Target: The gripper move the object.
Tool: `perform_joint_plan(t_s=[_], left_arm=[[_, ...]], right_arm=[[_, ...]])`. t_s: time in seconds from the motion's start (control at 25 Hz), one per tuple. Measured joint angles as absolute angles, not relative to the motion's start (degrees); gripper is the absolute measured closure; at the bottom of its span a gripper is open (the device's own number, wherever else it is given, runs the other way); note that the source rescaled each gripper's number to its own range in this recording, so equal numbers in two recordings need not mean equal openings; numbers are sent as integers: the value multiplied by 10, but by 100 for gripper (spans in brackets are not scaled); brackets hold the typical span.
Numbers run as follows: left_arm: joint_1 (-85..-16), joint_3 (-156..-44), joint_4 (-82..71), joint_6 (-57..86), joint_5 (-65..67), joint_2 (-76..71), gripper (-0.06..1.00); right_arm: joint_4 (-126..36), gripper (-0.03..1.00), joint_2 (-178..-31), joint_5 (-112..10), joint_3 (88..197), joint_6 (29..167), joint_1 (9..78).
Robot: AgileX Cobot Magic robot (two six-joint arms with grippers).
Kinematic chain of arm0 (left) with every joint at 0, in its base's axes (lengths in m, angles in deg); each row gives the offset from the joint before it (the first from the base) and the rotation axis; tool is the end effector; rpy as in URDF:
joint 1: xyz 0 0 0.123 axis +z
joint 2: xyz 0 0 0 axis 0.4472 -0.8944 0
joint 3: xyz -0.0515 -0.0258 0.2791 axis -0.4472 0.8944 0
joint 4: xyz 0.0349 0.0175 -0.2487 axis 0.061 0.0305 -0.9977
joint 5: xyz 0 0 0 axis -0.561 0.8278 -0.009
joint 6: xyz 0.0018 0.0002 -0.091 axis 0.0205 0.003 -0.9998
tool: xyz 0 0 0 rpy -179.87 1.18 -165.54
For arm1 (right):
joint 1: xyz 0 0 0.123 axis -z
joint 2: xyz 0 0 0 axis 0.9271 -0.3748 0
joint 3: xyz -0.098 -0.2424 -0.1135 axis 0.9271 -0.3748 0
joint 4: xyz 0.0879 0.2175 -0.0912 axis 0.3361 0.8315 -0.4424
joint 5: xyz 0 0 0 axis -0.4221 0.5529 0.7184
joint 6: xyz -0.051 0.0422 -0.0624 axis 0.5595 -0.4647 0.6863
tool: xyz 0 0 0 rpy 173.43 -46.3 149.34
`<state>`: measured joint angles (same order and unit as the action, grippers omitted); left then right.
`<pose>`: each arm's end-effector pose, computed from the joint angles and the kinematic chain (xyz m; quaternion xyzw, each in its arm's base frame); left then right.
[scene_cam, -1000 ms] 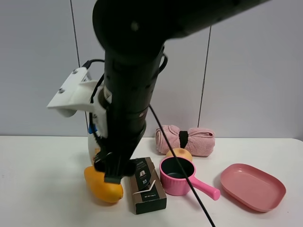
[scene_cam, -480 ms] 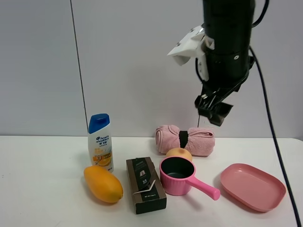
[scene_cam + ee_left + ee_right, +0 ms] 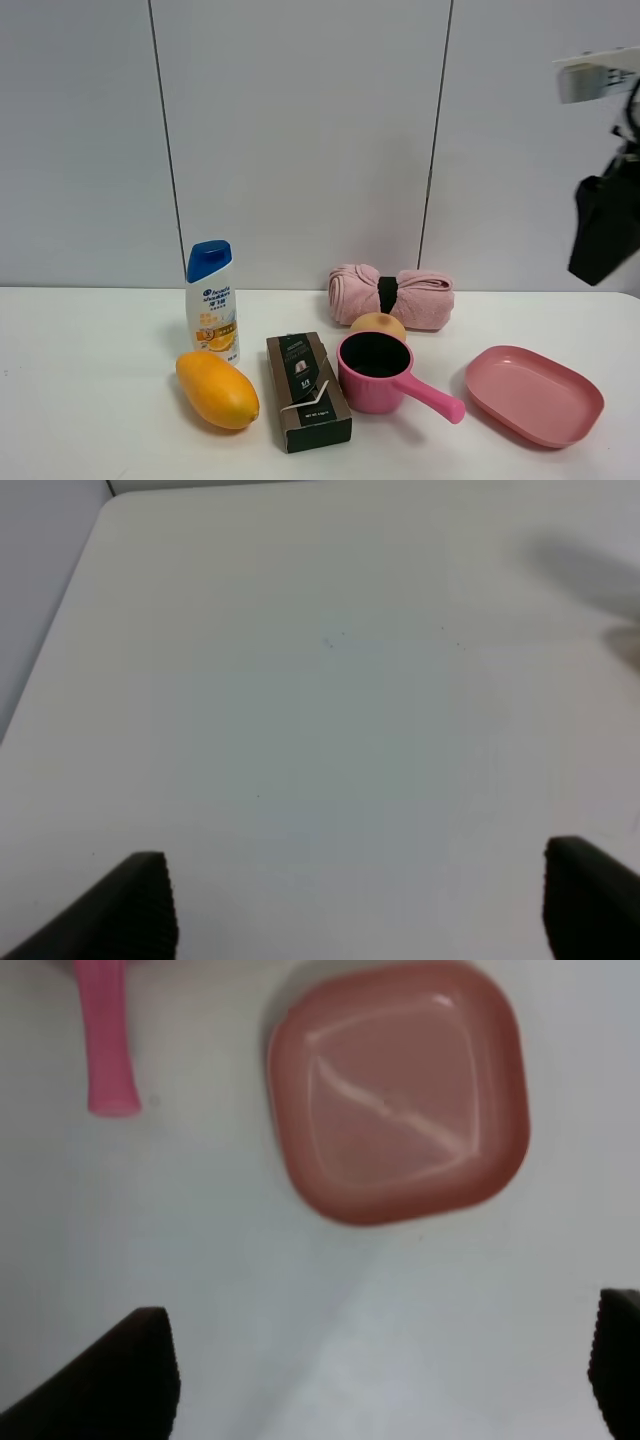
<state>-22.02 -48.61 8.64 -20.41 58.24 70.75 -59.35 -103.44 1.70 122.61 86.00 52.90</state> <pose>-0.0045 0.0011 0.2741 -0.0398 0.8552 0.0264 0.5161 0.2291 0.0530 0.3102 -0.2390 0.9519 -0.0445 0.1866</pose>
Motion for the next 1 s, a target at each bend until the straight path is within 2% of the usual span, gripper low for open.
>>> perform_joint_plan(t_s=[0.28,0.4,0.72,1.0], left_arm=[[-220,-486,86,-204,582,707,-6],[-220,-486,86,-204,582,707,-6],[-220,-486,86,-204,582,707,-6],[-220,-486,86,-204,582,707,-6]], right_arm=[[-540,35,-819,-6,1129,799,704],[-532,35,-731,-6,1105,789,753],[-525,35,-603,-1,1033,789,766],[-475,35,-481,-4,1020,789,766]])
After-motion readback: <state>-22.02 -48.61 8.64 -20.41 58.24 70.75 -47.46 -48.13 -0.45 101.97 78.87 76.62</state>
